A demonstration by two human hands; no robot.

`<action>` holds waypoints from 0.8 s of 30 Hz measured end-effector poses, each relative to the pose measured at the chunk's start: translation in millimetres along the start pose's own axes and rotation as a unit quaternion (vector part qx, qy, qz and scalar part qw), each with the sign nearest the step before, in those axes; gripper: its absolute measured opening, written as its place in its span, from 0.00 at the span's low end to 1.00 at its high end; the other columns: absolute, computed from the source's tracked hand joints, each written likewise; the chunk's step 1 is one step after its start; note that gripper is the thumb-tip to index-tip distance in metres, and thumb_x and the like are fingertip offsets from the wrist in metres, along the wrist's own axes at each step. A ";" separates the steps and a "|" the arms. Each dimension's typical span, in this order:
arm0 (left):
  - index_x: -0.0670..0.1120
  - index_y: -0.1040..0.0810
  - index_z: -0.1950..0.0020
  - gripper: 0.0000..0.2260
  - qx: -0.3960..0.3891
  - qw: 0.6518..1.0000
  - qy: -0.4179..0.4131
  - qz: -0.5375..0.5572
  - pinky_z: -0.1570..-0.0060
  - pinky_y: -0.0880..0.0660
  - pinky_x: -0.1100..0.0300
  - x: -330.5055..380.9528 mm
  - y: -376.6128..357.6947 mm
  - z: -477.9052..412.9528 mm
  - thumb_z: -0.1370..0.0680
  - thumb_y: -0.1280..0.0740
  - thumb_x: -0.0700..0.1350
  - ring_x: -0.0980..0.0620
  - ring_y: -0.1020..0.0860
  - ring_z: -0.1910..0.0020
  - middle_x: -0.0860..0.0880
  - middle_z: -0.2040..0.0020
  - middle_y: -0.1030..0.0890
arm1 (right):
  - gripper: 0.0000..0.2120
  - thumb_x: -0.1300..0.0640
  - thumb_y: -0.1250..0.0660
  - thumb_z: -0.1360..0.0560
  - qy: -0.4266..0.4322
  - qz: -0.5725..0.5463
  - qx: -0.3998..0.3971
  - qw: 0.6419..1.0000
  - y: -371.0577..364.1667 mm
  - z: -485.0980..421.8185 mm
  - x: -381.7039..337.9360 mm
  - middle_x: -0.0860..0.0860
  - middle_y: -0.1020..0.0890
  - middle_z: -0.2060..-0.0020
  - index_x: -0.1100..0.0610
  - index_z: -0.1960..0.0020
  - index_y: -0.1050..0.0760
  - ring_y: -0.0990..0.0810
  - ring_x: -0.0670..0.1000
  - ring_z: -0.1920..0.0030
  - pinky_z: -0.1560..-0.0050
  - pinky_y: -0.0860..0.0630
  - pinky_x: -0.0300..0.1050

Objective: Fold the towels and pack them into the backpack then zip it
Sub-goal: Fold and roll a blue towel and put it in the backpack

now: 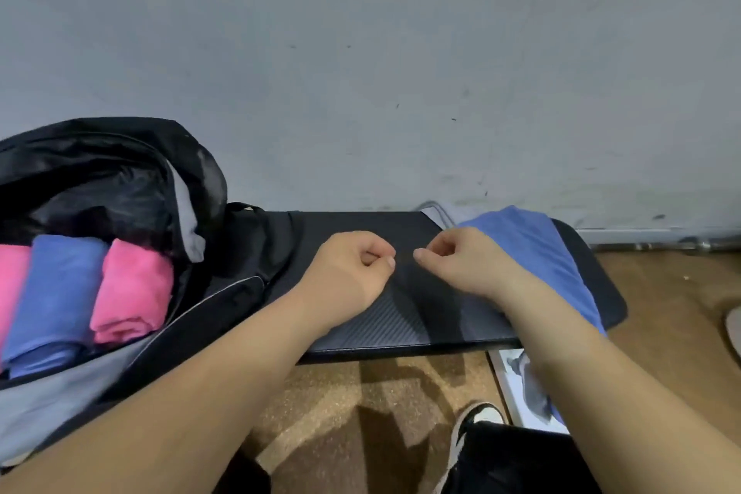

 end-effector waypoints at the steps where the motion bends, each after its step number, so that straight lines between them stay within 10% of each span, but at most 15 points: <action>1: 0.53 0.14 0.50 0.05 -0.009 1.000 0.002 -0.008 0.58 0.28 0.74 -1.1 -5.4 -3.5 0.19 0.30 0.46 0.62 0.20 0.57 0.59 0.57 0.17 | 0.12 0.43 0.30 0.23 -0.018 0.009 0.031 0.999 5.4 -3.2 16.4 0.46 0.16 0.56 0.52 0.51 0.20 0.17 0.49 0.53 0.53 0.21 0.46; 7: 0.53 0.15 0.46 0.05 -0.033 0.999 -0.027 -0.028 0.57 0.27 0.78 11.9 -20.9 -12.6 0.19 0.30 0.47 0.69 0.20 0.57 0.60 0.55 0.17 | 0.22 0.47 0.30 0.22 -0.117 0.061 0.147 0.980 27.5 -16.2 100.5 0.53 0.18 0.39 0.53 0.30 0.24 0.19 0.57 0.40 0.52 0.26 0.49; 12: 0.54 0.16 0.45 0.05 -0.032 0.998 -0.030 -0.051 0.50 0.23 0.68 9.2 -24.7 -11.9 0.19 0.29 0.46 0.61 0.18 0.55 0.59 0.54 0.17 | 0.08 0.50 0.30 0.21 -0.149 0.024 0.166 0.975 30.8 -28.2 117.2 0.55 0.15 0.54 0.54 0.50 0.18 0.18 0.58 0.51 0.55 0.23 0.52; 17: 0.54 0.16 0.42 0.07 -0.030 0.997 -0.028 -0.064 0.47 0.22 0.66 11.8 -23.1 -11.8 0.19 0.30 0.46 0.61 0.18 0.53 0.60 0.53 0.16 | 0.18 0.49 0.36 0.18 -0.155 0.022 0.167 0.973 43.9 -28.8 107.3 0.56 0.23 0.69 0.60 0.59 0.22 0.26 0.58 0.66 0.63 0.30 0.48; 24: 0.56 0.20 0.32 0.15 -0.026 0.997 -0.061 -0.033 0.42 0.21 0.65 24.3 -35.0 -9.0 0.19 0.29 0.49 0.64 0.18 0.50 0.62 0.45 0.18 | 0.11 0.46 0.44 0.15 -0.015 -0.018 0.426 0.905 96.3 30.2 46.5 0.46 0.24 0.63 0.51 0.50 0.28 0.26 0.57 0.59 0.62 0.34 0.51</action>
Point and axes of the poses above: each hand's wrist, its own z-axis away from the middle knuckle, its own y-axis out of the back of the hand, x = y × z, the point moved 2 cm from there along -z, towards the middle knuckle
